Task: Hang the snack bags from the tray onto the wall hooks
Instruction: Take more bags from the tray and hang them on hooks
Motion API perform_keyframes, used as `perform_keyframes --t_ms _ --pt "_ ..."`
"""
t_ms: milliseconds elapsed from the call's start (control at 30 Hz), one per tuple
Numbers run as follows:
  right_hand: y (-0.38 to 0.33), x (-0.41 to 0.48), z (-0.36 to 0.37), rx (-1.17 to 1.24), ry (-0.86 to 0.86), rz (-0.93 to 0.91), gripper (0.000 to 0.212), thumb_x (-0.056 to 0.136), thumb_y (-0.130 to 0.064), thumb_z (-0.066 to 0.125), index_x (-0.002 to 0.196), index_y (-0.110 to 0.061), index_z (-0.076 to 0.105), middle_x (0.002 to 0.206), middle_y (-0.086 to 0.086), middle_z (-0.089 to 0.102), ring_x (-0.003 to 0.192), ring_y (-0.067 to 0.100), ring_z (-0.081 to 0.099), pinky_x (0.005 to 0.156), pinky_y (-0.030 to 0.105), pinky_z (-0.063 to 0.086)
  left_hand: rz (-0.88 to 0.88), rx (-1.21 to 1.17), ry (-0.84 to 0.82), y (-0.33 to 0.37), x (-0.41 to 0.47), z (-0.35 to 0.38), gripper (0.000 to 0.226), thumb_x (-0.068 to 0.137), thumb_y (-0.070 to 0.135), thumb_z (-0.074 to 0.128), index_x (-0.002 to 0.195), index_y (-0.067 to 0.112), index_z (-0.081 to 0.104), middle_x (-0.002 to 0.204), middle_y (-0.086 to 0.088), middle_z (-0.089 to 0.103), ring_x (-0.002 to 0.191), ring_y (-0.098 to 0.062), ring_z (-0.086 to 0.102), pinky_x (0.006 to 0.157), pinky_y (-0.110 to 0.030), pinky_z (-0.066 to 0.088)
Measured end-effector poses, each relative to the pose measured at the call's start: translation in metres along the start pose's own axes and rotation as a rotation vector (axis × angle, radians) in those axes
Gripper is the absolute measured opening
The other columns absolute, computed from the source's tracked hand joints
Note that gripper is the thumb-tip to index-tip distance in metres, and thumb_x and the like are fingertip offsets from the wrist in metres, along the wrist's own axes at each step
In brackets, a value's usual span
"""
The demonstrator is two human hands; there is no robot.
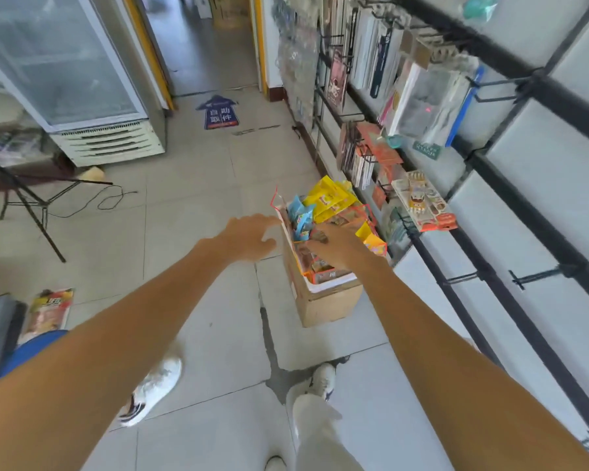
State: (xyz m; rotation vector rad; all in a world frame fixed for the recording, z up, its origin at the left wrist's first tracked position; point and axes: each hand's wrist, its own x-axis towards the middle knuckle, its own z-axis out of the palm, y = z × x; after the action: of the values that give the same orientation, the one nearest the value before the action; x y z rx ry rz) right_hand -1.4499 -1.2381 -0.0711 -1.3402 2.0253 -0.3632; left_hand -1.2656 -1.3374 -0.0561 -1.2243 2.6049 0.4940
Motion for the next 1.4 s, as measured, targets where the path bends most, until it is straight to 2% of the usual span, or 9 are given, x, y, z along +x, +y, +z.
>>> perform_keyframes --t_ms 200,500,700,967,1067,1167,1233,1300,1400 --pt "0.016 0.111 -0.008 -0.04 -0.076 0.008 0.062 0.096 -0.05 0.052 0.15 -0.023 0.04 0.142 0.009 0.055 0.128 0.034 0.052 0.103 0.04 0.042 -0.053 0.0 -0.065 -0.019 0.089 -0.009 0.052 0.1 0.027 0.045 0.15 0.033 0.033 0.153 -0.003 0.038 0.141 -0.025 0.035 0.113 -0.04 0.023" --pt "0.05 0.206 -0.019 0.053 -0.189 0.097 0.058 0.096 -0.046 0.056 0.147 -0.021 0.044 0.141 0.011 0.056 0.125 0.032 0.053 0.101 0.04 0.045 -0.088 -0.067 -0.198 -0.041 0.191 0.009 0.05 0.101 0.029 0.043 0.151 0.028 0.032 0.152 -0.004 0.04 0.138 -0.026 0.039 0.113 -0.041 0.026" --pt "0.071 0.26 -0.028 0.082 -0.206 0.204 0.059 0.098 -0.046 0.054 0.149 -0.019 0.041 0.145 0.012 0.052 0.128 0.032 0.051 0.105 0.044 0.044 -0.001 -0.095 -0.269 -0.051 0.271 0.02 0.052 0.102 0.028 0.043 0.152 0.026 0.031 0.151 -0.006 0.041 0.136 -0.027 0.041 0.112 -0.041 0.029" --pt "0.081 0.341 -0.002 0.24 -0.226 0.473 0.061 0.099 -0.044 0.054 0.152 -0.021 0.035 0.153 0.009 0.043 0.137 0.03 0.044 0.107 0.037 0.039 0.168 -0.158 -0.401 -0.08 0.388 0.039 0.051 0.099 0.023 0.048 0.149 0.021 0.038 0.144 -0.009 0.047 0.126 -0.028 0.05 0.102 -0.04 0.04" --pt "0.085 0.372 0.008 0.362 -0.151 0.583 0.061 0.099 -0.04 0.056 0.152 -0.02 0.034 0.146 0.012 0.05 0.119 0.029 0.056 0.098 0.037 0.046 0.216 -0.168 -0.424 -0.087 0.424 0.05 0.053 0.096 0.024 0.052 0.148 0.023 0.039 0.142 -0.009 0.049 0.124 -0.028 0.051 0.101 -0.039 0.041" --pt "0.097 0.397 0.02 0.496 -0.015 0.702 0.07 0.097 -0.037 0.059 0.155 -0.015 0.025 0.15 0.014 0.044 0.118 0.032 0.058 0.093 0.04 0.05 0.236 -0.226 -0.422 -0.089 0.459 0.065 0.056 0.096 0.023 0.056 0.149 0.022 0.038 0.148 -0.009 0.045 0.133 -0.029 0.044 0.109 -0.043 0.037" --pt "0.107 0.408 0.029 0.598 0.037 0.821 0.076 0.096 -0.033 0.061 0.156 -0.01 0.019 0.132 0.016 0.057 0.1 0.031 0.064 0.078 0.04 0.053 0.255 -0.236 -0.412 -0.088 0.479 0.077 0.061 0.095 0.022 0.057 0.152 0.019 0.034 0.152 -0.01 0.04 0.137 -0.031 0.04 0.111 -0.045 0.034" --pt "0.117 0.414 0.039 0.714 0.065 0.934 0.075 0.096 -0.029 0.061 0.155 -0.007 0.02 0.099 0.009 0.06 0.076 0.023 0.058 0.061 0.031 0.045 0.251 -0.23 -0.426 -0.083 0.494 0.088 0.067 0.095 0.023 0.056 0.155 0.016 0.026 0.156 -0.011 0.036 0.14 -0.032 0.037 0.113 -0.044 0.033" --pt "0.124 0.421 0.047 0.867 0.074 1.01 0.063 0.096 -0.024 0.062 0.151 -0.006 0.035 0.086 0.012 0.058 0.074 0.023 0.057 0.067 0.032 0.045 0.174 -0.282 -0.498 -0.073 0.514 0.098 0.073 0.097 0.026 0.052 0.157 0.017 0.013 0.148 -0.016 0.046 0.128 -0.036 0.05 0.105 -0.041 0.04"
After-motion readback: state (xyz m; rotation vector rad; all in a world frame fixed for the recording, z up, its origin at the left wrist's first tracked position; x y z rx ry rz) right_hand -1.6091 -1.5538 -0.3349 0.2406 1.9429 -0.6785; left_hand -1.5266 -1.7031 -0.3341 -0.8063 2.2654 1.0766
